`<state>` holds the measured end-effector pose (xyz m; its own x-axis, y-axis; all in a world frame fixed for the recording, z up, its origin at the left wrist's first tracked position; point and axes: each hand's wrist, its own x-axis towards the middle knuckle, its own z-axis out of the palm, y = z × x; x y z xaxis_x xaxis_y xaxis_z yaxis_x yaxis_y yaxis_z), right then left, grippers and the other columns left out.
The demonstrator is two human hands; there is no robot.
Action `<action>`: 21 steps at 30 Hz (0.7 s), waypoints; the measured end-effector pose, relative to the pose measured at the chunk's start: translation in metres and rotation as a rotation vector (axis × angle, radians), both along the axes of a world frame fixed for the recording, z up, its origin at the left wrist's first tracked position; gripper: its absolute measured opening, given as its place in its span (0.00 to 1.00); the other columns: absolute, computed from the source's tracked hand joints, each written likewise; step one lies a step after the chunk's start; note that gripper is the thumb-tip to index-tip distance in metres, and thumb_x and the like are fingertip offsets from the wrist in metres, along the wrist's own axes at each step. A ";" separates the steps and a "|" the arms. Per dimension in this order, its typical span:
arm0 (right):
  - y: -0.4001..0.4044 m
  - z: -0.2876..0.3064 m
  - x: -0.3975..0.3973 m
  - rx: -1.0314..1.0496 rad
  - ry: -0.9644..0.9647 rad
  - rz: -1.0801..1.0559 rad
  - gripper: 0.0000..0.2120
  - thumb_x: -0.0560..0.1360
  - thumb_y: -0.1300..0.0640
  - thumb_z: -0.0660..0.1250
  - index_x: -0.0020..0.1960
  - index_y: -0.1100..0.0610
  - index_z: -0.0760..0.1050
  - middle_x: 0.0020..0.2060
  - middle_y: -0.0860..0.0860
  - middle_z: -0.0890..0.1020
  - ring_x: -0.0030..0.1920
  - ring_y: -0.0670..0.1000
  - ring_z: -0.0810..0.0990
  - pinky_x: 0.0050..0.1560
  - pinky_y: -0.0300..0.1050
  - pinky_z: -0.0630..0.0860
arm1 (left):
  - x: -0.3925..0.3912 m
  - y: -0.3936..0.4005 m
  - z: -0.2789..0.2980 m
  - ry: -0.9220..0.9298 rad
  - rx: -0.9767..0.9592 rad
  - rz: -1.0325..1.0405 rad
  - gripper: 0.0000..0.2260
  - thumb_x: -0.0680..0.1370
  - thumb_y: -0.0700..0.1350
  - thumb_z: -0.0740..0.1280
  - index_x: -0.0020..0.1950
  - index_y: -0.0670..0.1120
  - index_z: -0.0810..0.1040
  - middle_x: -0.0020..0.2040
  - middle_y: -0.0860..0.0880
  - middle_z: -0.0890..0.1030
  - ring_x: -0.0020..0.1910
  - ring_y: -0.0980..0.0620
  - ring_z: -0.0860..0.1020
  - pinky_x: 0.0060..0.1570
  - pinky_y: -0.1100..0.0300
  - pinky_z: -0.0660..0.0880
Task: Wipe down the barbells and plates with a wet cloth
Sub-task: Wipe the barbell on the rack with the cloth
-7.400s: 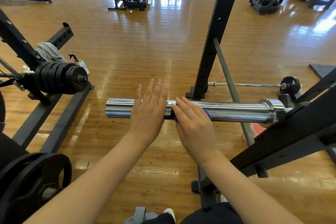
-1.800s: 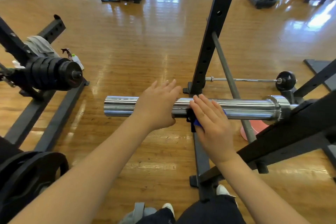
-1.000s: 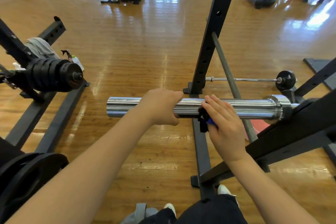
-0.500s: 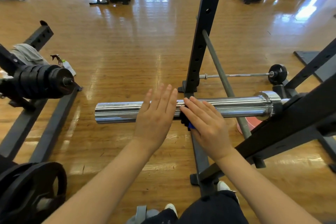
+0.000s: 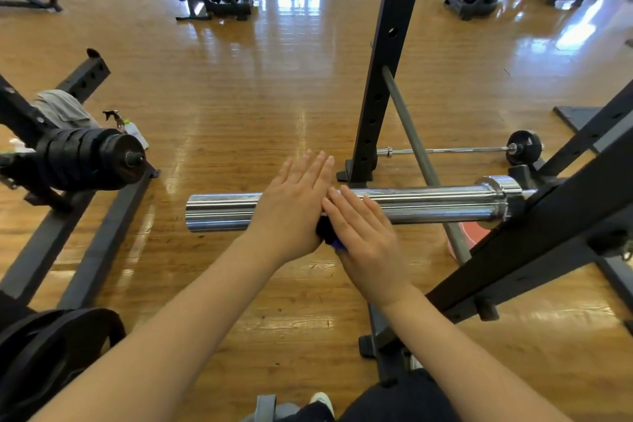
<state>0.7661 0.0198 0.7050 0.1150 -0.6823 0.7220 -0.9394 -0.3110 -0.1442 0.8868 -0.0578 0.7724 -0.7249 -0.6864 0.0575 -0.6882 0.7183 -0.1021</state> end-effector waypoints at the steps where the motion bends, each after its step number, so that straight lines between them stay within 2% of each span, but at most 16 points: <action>1: -0.001 -0.004 -0.003 -0.009 0.020 0.003 0.23 0.75 0.66 0.65 0.68 0.60 0.66 0.66 0.57 0.72 0.69 0.54 0.68 0.72 0.49 0.61 | 0.000 0.001 -0.001 -0.004 -0.002 0.011 0.41 0.79 0.52 0.61 0.73 0.43 0.30 0.78 0.45 0.39 0.76 0.47 0.37 0.72 0.52 0.35; 3: 0.002 -0.006 -0.012 -0.037 0.027 -0.005 0.24 0.74 0.68 0.66 0.68 0.60 0.66 0.66 0.56 0.71 0.69 0.53 0.67 0.73 0.49 0.60 | 0.002 0.006 -0.006 0.025 -0.067 0.025 0.44 0.76 0.49 0.65 0.72 0.42 0.31 0.78 0.43 0.43 0.76 0.45 0.41 0.72 0.50 0.37; 5: 0.008 -0.004 -0.023 -0.059 -0.008 -0.036 0.23 0.74 0.68 0.64 0.68 0.61 0.66 0.65 0.57 0.71 0.69 0.52 0.67 0.73 0.48 0.59 | 0.005 0.014 -0.016 0.108 -0.141 0.061 0.47 0.68 0.44 0.74 0.76 0.39 0.46 0.76 0.39 0.57 0.75 0.41 0.54 0.73 0.46 0.47; 7: 0.012 -0.002 -0.032 -0.054 -0.034 -0.068 0.23 0.73 0.69 0.63 0.67 0.61 0.66 0.65 0.57 0.71 0.69 0.53 0.67 0.73 0.48 0.58 | 0.007 0.016 -0.026 0.185 -0.213 0.080 0.43 0.64 0.41 0.76 0.73 0.37 0.57 0.72 0.38 0.66 0.72 0.40 0.63 0.71 0.44 0.52; 10: 0.015 0.001 -0.034 -0.033 -0.059 -0.093 0.23 0.71 0.71 0.63 0.66 0.63 0.70 0.63 0.59 0.74 0.67 0.55 0.70 0.72 0.49 0.61 | 0.006 0.013 -0.031 0.196 -0.321 0.039 0.34 0.68 0.38 0.74 0.71 0.37 0.63 0.69 0.38 0.70 0.70 0.39 0.67 0.70 0.44 0.55; 12: 0.014 0.012 -0.028 -0.051 -0.128 -0.118 0.19 0.73 0.68 0.62 0.63 0.65 0.74 0.60 0.60 0.78 0.64 0.55 0.73 0.68 0.51 0.68 | 0.005 0.010 -0.028 0.184 -0.297 0.038 0.33 0.66 0.38 0.76 0.69 0.37 0.69 0.68 0.38 0.72 0.69 0.39 0.68 0.68 0.43 0.58; 14: 0.009 0.028 -0.022 -0.089 -0.191 -0.135 0.17 0.74 0.65 0.63 0.61 0.67 0.75 0.58 0.61 0.79 0.61 0.56 0.76 0.63 0.51 0.72 | 0.003 0.008 -0.017 0.133 -0.172 0.062 0.36 0.64 0.40 0.78 0.70 0.39 0.69 0.71 0.39 0.68 0.72 0.39 0.64 0.69 0.44 0.56; 16: 0.002 0.039 -0.018 -0.115 -0.224 -0.130 0.17 0.73 0.65 0.64 0.62 0.67 0.74 0.56 0.61 0.80 0.60 0.56 0.77 0.63 0.47 0.72 | 0.002 0.002 -0.006 0.047 -0.031 0.041 0.42 0.69 0.45 0.75 0.76 0.43 0.56 0.78 0.43 0.53 0.77 0.44 0.49 0.73 0.50 0.48; 18: -0.005 0.043 -0.018 -0.107 -0.236 -0.131 0.18 0.72 0.66 0.65 0.62 0.67 0.74 0.57 0.62 0.80 0.59 0.56 0.77 0.64 0.43 0.69 | 0.001 -0.009 0.006 -0.036 0.133 0.016 0.46 0.71 0.49 0.72 0.78 0.46 0.44 0.78 0.48 0.41 0.76 0.49 0.39 0.73 0.54 0.44; 21: -0.011 0.045 -0.018 -0.061 -0.229 -0.147 0.15 0.73 0.63 0.64 0.58 0.67 0.77 0.55 0.61 0.81 0.58 0.56 0.78 0.63 0.42 0.70 | 0.003 -0.018 0.013 0.005 0.202 -0.038 0.50 0.69 0.50 0.73 0.77 0.48 0.39 0.77 0.50 0.36 0.75 0.50 0.34 0.73 0.55 0.42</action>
<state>0.7477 0.0086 0.7503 -0.1530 -0.6342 0.7579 -0.9199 -0.1887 -0.3437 0.8901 -0.0762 0.7853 -0.7504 -0.6567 -0.0754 -0.6606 0.7491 0.0501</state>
